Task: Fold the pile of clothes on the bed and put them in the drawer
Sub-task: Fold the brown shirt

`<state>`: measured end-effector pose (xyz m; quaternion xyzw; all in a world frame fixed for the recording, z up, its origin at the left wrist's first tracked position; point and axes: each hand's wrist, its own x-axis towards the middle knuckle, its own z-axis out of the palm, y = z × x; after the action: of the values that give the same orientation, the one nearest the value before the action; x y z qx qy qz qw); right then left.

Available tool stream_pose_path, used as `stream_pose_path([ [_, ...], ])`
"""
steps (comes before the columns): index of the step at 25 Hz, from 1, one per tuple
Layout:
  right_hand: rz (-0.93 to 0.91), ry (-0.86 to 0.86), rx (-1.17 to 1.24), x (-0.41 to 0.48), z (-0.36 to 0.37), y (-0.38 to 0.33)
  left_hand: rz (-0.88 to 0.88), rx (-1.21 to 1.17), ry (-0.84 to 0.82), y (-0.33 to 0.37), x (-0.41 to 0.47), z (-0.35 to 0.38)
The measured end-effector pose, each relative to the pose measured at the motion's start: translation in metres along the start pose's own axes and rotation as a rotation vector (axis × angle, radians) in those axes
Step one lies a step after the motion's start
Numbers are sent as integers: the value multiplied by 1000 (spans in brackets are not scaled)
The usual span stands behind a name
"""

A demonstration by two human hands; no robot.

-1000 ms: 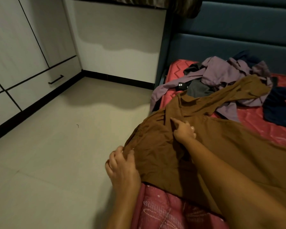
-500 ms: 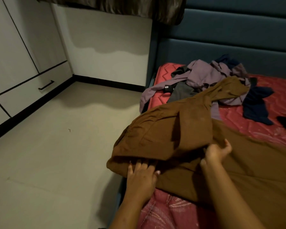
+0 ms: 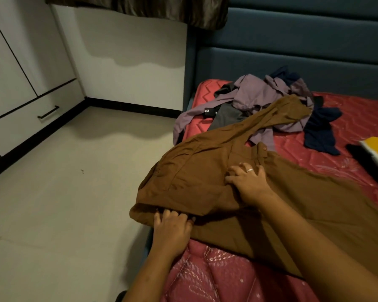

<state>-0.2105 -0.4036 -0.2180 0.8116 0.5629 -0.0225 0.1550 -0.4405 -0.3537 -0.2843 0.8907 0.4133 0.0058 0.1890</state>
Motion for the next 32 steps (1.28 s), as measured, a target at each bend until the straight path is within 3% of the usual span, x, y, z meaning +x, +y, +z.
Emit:
stream_pose_path([
  [4,201,68,-162,-20,-10,29,-2,17,-36,1,2,0],
  [6,269,182,-165,-54,-13,44,-17,28,-69,1,3,1],
  [8,219,339,-150,-99,-2,45,-37,47,-72,3,3,1],
  [10,29,432,-153,-140,26,31,-51,39,-60,6,0,-1],
  [14,-74,204,-185,-159,41,4,-99,29,-29,10,-13,3],
  [17,-11,45,-122,-151,31,-8,-109,-20,222,23,-25,4],
  [20,66,14,-117,-154,35,-6,61,34,413,29,-26,-1],
  [26,132,16,-71,-148,40,-3,117,257,394,32,-7,-1],
  [29,273,1,98,-143,44,0,248,267,437,34,-5,0],
  [32,471,-65,300,-144,43,10,303,179,368,35,-7,2],
])
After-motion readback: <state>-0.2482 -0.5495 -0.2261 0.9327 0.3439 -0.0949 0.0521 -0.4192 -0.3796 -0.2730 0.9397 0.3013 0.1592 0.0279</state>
